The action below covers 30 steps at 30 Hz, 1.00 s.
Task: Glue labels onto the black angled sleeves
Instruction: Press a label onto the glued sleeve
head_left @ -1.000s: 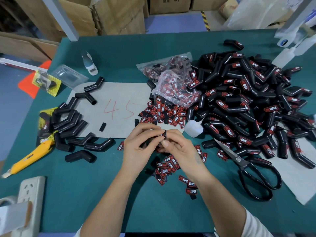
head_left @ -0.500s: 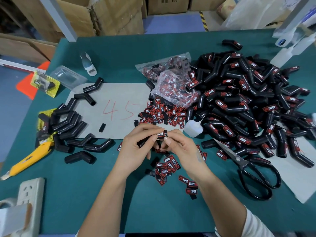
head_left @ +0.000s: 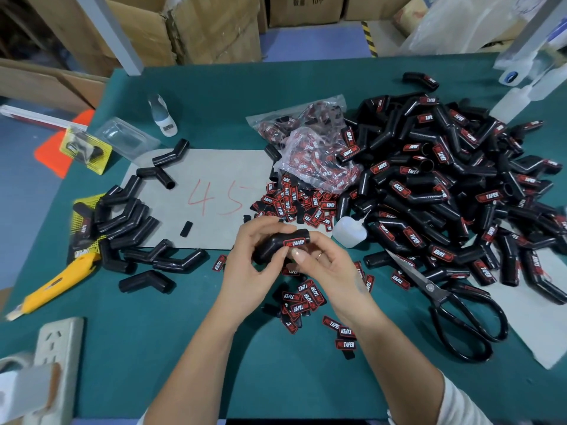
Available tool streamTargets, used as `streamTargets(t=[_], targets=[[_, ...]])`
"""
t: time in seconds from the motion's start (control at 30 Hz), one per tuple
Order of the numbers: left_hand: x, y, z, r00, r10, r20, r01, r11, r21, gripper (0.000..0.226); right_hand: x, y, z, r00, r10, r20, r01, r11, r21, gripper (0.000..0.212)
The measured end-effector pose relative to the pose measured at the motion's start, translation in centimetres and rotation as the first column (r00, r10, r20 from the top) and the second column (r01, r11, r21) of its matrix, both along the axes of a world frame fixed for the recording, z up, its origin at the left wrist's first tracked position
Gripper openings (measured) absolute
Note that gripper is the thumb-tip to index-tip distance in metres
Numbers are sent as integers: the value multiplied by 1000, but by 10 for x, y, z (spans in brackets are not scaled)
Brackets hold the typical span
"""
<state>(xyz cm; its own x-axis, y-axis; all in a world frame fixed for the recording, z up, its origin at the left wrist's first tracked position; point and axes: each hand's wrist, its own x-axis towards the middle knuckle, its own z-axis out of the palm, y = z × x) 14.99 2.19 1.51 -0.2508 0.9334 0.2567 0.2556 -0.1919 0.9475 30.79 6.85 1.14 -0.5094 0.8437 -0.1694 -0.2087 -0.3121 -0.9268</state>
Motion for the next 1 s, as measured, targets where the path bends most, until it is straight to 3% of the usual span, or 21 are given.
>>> streamTargets(t=[0.17,0.57,0.77,1.0], targets=[[2,0,-1,991,-28,-131,30,999,18,70,-3,-3,-2,997,-14,-80,7,996,-86,32],[1,-1,-5,987,-34,-154,37,999,23,61,-2,-2,0,991,-32,-127,17,993,-120,31],[-4,-2,-5,989,-69,-130,68,998,-17,74,0,-1,-1,997,-32,-68,23,993,-115,32],[-5,-4,-5,987,-99,-125,94,994,-51,59,1,3,-1,990,-138,41,138,990,22,23]])
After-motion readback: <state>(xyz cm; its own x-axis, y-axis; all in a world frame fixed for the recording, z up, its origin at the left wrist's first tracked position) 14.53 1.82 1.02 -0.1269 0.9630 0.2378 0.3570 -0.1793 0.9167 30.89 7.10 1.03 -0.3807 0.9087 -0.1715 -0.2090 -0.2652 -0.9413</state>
